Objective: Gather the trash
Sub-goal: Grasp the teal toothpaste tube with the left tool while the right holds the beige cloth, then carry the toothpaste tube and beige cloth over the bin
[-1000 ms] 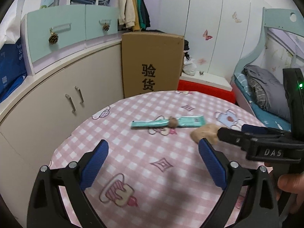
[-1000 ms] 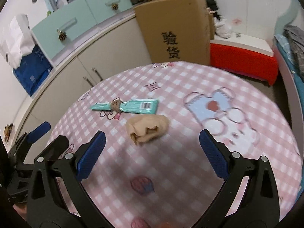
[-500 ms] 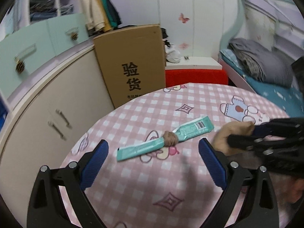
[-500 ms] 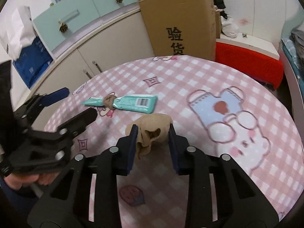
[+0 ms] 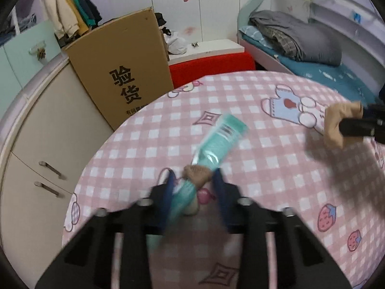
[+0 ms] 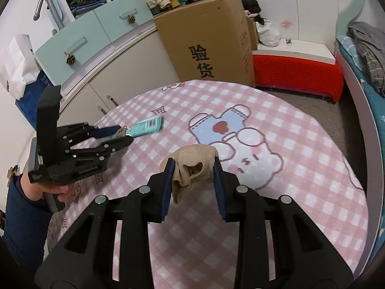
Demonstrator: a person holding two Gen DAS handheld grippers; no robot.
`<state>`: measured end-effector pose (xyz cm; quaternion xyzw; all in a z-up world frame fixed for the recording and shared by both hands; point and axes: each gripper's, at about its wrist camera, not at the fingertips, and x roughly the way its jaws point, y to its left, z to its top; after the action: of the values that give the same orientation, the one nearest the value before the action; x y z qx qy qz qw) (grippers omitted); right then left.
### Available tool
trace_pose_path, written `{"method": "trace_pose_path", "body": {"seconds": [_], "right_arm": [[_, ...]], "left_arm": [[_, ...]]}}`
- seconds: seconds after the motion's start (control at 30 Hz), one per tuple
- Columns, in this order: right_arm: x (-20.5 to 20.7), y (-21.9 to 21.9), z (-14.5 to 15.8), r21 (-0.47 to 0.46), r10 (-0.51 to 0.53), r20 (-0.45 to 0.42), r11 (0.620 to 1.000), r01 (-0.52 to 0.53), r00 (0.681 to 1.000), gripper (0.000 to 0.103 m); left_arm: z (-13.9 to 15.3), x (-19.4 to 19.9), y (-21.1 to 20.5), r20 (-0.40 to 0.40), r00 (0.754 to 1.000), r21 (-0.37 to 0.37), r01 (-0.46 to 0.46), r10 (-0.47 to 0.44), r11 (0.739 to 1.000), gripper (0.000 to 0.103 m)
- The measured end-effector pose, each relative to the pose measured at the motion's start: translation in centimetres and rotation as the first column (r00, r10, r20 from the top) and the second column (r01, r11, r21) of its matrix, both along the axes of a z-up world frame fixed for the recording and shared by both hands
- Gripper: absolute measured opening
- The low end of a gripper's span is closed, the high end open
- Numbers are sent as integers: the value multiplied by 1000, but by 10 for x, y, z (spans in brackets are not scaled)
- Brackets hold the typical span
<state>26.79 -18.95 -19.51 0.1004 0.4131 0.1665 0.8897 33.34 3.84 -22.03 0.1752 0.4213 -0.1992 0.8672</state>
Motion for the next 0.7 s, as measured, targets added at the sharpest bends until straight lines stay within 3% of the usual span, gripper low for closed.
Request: {"method": "trace_pose_path", "body": {"seconds": [0.07, 0.33, 0.7], "right_arm": [[-4, -3, 2, 5, -7, 3, 1000, 7, 1000, 31], [-30, -24, 17, 27, -39, 24, 999, 39, 999, 31], [-78, -62, 48, 48, -105, 88, 994, 101, 991, 31]], "left_arm": [[1, -8, -7, -1, 1000, 3, 8, -8, 1000, 22], [7, -44, -8, -44, 997, -141, -63, 57, 988, 19], [36, -104, -30, -3, 992, -263, -120, 123, 957, 19]]}}
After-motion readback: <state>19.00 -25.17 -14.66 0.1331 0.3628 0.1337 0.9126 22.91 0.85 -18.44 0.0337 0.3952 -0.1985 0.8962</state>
